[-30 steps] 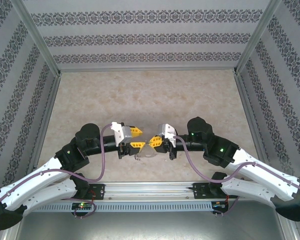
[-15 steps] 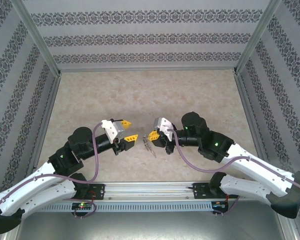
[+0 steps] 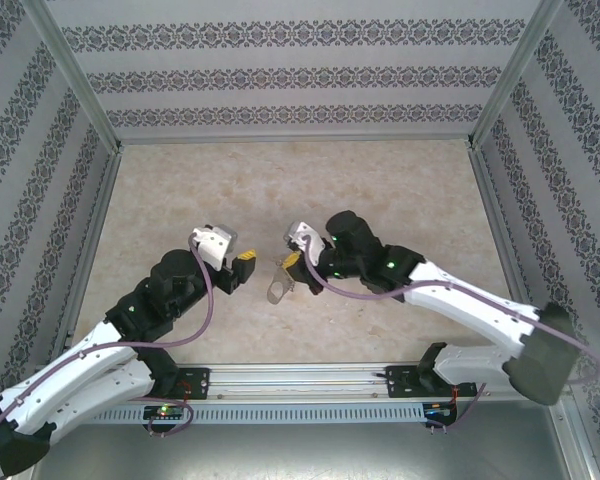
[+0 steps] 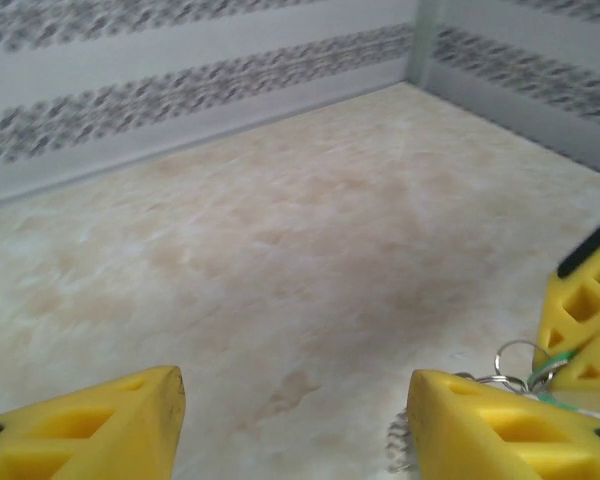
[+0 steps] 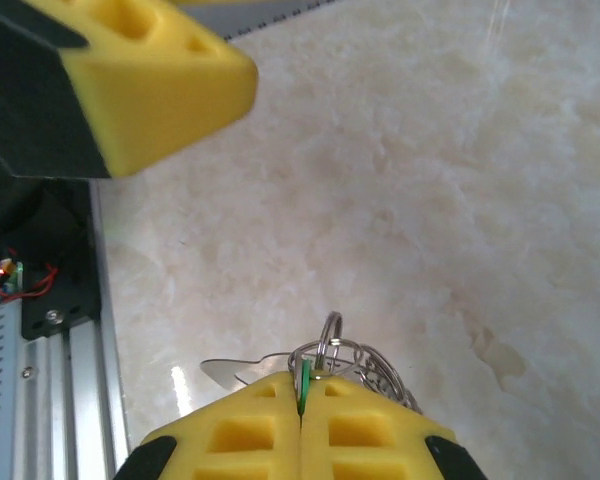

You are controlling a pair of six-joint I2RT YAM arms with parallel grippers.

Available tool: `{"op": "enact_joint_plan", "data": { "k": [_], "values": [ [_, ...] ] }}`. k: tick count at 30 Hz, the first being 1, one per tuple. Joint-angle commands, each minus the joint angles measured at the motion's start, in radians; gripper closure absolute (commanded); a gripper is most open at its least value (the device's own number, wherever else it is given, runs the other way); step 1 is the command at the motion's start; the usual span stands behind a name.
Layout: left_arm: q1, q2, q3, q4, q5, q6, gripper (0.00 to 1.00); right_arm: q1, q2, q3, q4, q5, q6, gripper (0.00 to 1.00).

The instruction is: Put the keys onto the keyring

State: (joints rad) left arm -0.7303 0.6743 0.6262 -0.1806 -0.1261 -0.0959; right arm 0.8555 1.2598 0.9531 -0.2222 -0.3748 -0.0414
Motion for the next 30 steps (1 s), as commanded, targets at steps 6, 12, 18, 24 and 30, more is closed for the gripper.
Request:
{"op": "enact_joint_plan", "data": {
  "k": [6,12,18,24,30],
  "values": [
    [0.050,-0.034,-0.067,-0.045,-0.050,-0.097,0.38,-0.007,0.218,0.132,0.130,-0.066,0.064,1.00],
    [0.065,-0.018,-0.069,-0.052,-0.065,-0.109,0.38,-0.006,0.293,0.180,0.156,-0.091,0.085,1.00],
    [0.083,0.007,-0.080,-0.035,-0.058,-0.115,0.38,0.006,0.256,0.055,0.193,-0.093,0.158,1.00],
    [0.110,0.071,-0.080,0.014,-0.008,-0.110,0.37,0.014,0.211,-0.153,0.282,-0.101,0.267,1.00],
    [0.127,0.100,-0.091,0.047,0.016,-0.114,0.37,0.017,0.160,-0.299,0.337,-0.073,0.356,1.00]
  ]
}}
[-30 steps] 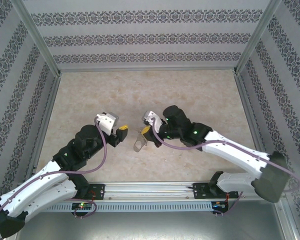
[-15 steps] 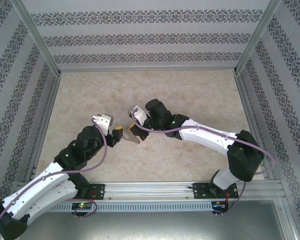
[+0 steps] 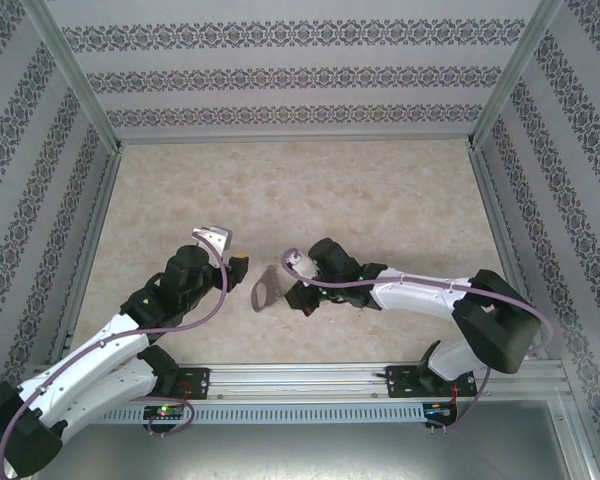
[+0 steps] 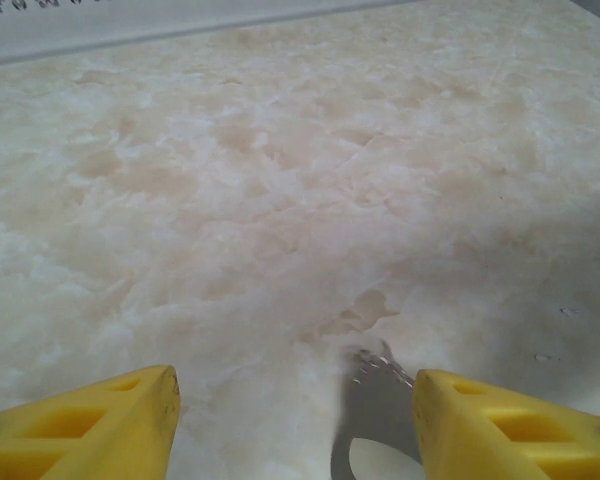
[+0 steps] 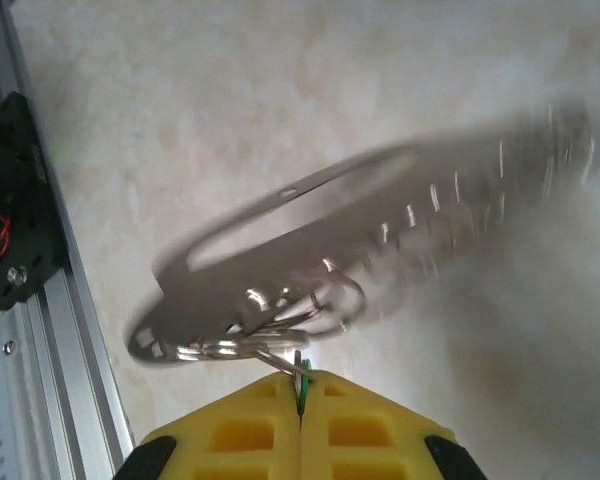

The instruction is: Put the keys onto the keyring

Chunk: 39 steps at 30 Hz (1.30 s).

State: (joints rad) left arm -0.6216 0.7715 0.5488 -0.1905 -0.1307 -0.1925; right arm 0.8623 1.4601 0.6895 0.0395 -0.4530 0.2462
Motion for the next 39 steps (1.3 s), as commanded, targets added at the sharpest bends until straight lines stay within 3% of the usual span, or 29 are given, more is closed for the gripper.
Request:
{"op": "enact_joint_plan", "data": {
  "k": [1,8,11,19,21,22,24,25,27,31,35,39],
  "values": [
    [0.022,0.008,-0.016,0.067,0.029,-0.020,0.37,0.010,-0.040,-0.044,0.070,0.018,0.068,1.00],
    [0.037,0.055,-0.020,0.116,0.051,-0.021,0.36,-0.030,0.019,-0.058,0.070,0.087,0.109,1.00],
    [0.042,0.066,-0.024,0.130,0.049,-0.020,0.35,-0.057,0.045,-0.054,0.086,0.115,0.135,0.93],
    [0.046,0.070,-0.030,0.146,0.068,-0.019,0.30,-0.083,-0.075,-0.063,0.021,0.264,0.111,0.55],
    [0.048,0.070,-0.028,0.144,0.067,-0.016,0.07,-0.085,-0.144,-0.052,-0.030,0.322,0.076,0.46],
    [0.050,0.069,-0.025,0.142,0.063,-0.013,0.00,-0.087,-0.182,-0.046,-0.050,0.352,0.053,0.38],
    [0.054,0.070,-0.017,0.126,0.036,-0.007,0.00,-0.091,-0.257,-0.031,-0.093,0.415,-0.002,0.05],
    [0.056,0.069,-0.011,0.115,0.009,0.001,0.00,-0.094,-0.298,-0.025,-0.113,0.461,-0.031,0.02],
    [0.058,0.061,0.000,0.091,-0.035,0.013,0.00,-0.105,-0.386,-0.020,-0.136,0.571,-0.083,0.02],
    [0.060,0.027,0.002,0.048,-0.135,0.019,0.00,-0.156,-0.601,-0.118,-0.022,0.740,-0.225,0.02],
    [0.068,-0.002,-0.032,0.069,-0.215,-0.014,0.00,-0.379,-0.744,-0.212,0.042,0.791,-0.166,0.02],
    [0.155,0.017,-0.112,0.258,-0.194,-0.045,0.00,-0.617,-0.689,-0.294,0.170,0.719,-0.086,0.02]
  ]
}}
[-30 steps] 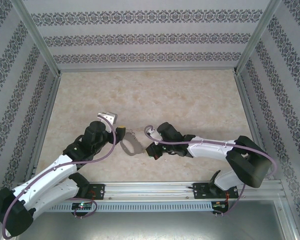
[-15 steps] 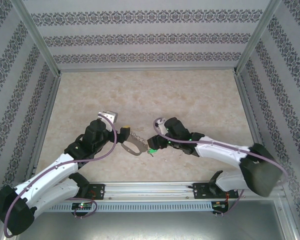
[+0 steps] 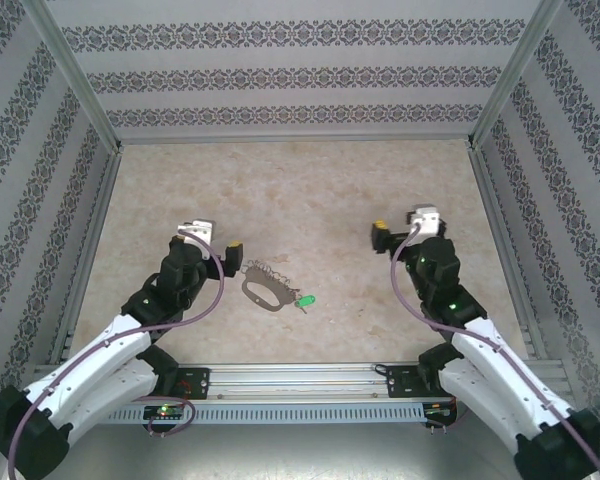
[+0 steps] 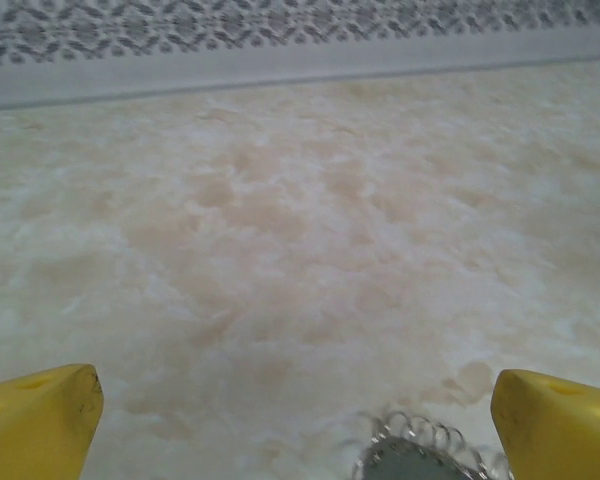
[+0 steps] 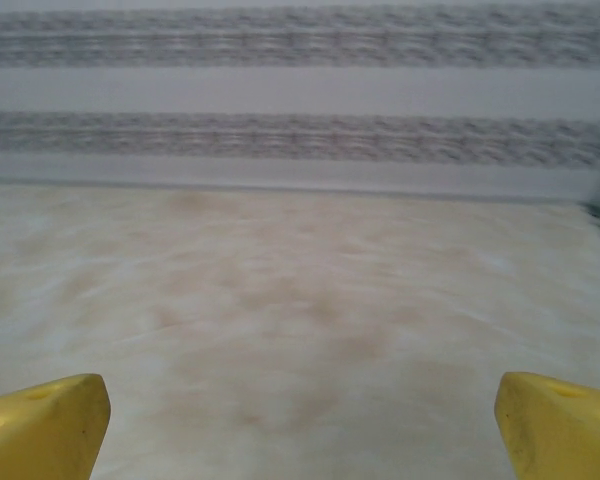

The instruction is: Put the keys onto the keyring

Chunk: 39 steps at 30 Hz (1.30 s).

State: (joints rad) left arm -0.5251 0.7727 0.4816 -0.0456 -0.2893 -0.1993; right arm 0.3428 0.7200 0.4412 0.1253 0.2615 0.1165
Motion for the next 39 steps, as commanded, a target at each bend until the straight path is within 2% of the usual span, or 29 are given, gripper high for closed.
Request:
{"op": "enact_joint_plan", "data": {
  "k": [1,4,7,9,12,16,20,21,24,34,36,39],
  "values": [
    [0.095,0.039,-0.046,0.139,-0.024,-0.047,0.00,-0.152,0.095,-0.040,0.089,-0.030,0.049,0.02],
    [0.194,0.126,-0.042,0.192,-0.033,-0.046,0.00,-0.246,0.231,-0.044,0.186,-0.107,0.002,0.02],
    [0.262,0.208,-0.066,0.281,-0.068,-0.029,0.00,-0.255,0.352,-0.088,0.386,-0.133,-0.078,0.02],
    [0.325,0.250,-0.052,0.278,-0.071,-0.075,0.00,-0.258,0.452,-0.091,0.480,-0.119,-0.108,0.02],
    [0.370,0.287,-0.052,0.354,-0.091,0.014,0.00,-0.274,0.580,-0.121,0.659,-0.142,-0.109,0.02],
    [0.411,0.361,-0.083,0.413,-0.176,0.060,0.00,-0.281,0.649,-0.074,0.680,-0.168,-0.124,0.02],
    [0.428,0.462,-0.147,0.622,-0.217,0.099,0.00,-0.312,0.748,-0.027,0.681,-0.174,-0.085,0.02],
    [0.432,0.469,-0.146,0.636,-0.186,0.108,0.00,-0.312,0.762,-0.011,0.668,-0.179,-0.085,0.02],
    [0.439,0.549,-0.188,0.876,-0.138,0.177,0.00,-0.314,0.763,-0.025,0.687,-0.179,-0.086,0.02],
    [0.442,0.622,-0.140,0.881,0.038,0.220,0.00,-0.318,0.787,-0.044,0.743,-0.198,-0.086,0.02],
    [0.450,0.711,-0.204,1.094,0.089,0.219,0.00,-0.319,0.787,-0.045,0.744,-0.197,-0.085,0.02],
    [0.451,0.863,-0.247,1.357,0.083,0.229,0.00,-0.320,0.791,-0.056,0.768,-0.190,-0.083,0.02]
  ]
}}
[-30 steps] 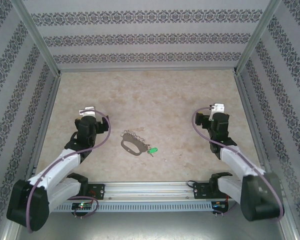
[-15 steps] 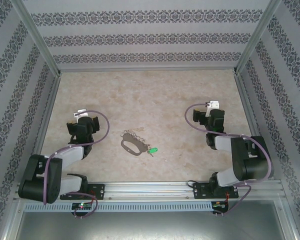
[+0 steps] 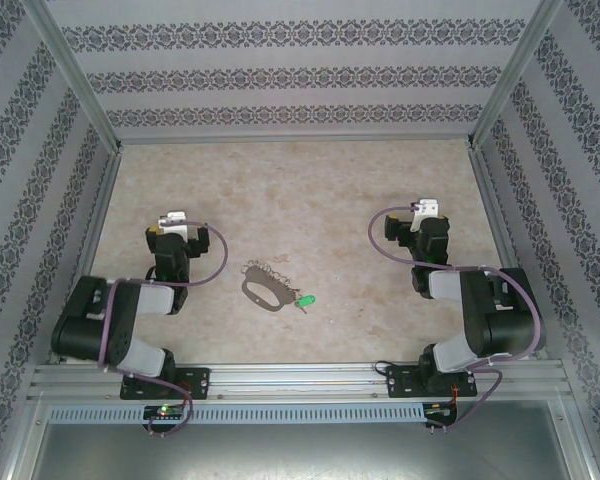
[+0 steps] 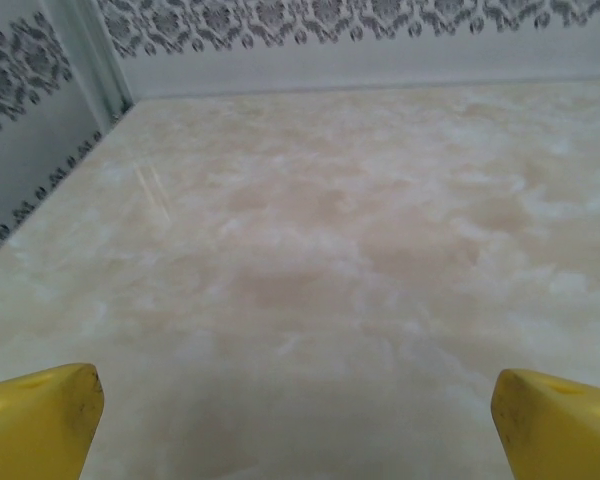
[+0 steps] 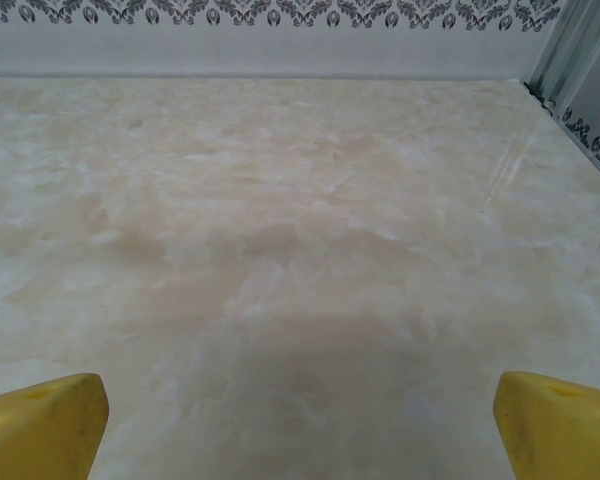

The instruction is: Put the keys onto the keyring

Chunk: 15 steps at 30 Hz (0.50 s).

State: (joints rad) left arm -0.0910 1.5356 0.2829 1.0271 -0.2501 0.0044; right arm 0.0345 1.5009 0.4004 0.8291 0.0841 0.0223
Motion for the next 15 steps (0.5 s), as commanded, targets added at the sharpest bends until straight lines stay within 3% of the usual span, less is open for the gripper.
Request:
{"op": "enact_joint_plan", "data": {
  "k": [1,3,15],
  "values": [
    [0.017,0.087,-0.046,0.263,0.046,0.023,0.00,-0.012,0.011,-0.016,0.068,-0.013,0.011,0.02],
    [0.020,0.042,-0.015,0.121,0.052,0.007,0.00,-0.012,0.012,-0.015,0.064,-0.011,0.012,0.02],
    [0.023,0.059,0.019,0.092,0.054,0.013,0.00,-0.012,0.009,-0.018,0.068,-0.016,0.009,0.02]
  ]
}}
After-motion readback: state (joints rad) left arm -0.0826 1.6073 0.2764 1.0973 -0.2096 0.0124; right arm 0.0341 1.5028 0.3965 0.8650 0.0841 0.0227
